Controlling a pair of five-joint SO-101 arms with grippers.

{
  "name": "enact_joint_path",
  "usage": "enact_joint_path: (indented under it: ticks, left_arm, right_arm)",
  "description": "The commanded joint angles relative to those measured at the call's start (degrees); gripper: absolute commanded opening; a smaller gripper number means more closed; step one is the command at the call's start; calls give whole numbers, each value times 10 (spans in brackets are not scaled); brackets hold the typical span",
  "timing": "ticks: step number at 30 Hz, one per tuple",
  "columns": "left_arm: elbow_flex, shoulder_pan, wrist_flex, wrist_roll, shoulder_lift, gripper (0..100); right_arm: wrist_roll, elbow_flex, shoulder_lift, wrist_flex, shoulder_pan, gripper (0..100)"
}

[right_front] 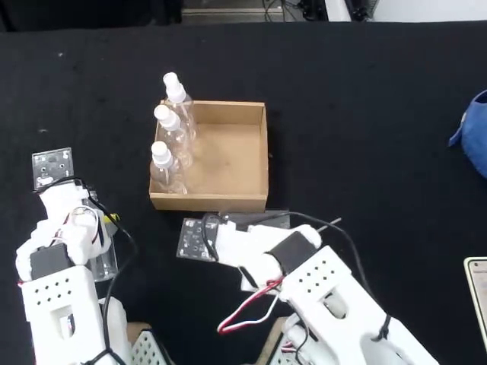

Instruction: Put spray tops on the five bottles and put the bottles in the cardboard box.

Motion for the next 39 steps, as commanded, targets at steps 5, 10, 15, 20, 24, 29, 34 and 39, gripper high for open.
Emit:
enact_joint_path:
  ticks: [5, 10, 15, 20, 24, 29, 34, 39]
  left_arm:
    - [-9, 5, -11, 2, -11, 29]
    - [-2, 4, -6, 1, -38, 29]
    - [28, 4, 19, 1, -116, 29]
    - [69, 4, 25, 1, -212, 29]
    - [92, 6, 46, 1, -259, 29]
    - [96, 6, 70, 1, -292, 29]
    - [97, 10, 76, 1, -293, 29]
    - [97, 9, 76, 1, -295, 29]
  right_arm:
    - [13, -46, 3, 27, -7, 176]
    - [10, -52, 3, 66, -40, 176]
    - [11, -37, 4, 43, -42, 176]
    - [20, -2, 43, 3, -42, 176]
    - [76, -15, 77, 51, -33, 176]
    - [148, -35, 86, 76, 28, 176]
    - [225, 5, 87, 3, 98, 179]
    - [235, 20, 85, -17, 105, 179]
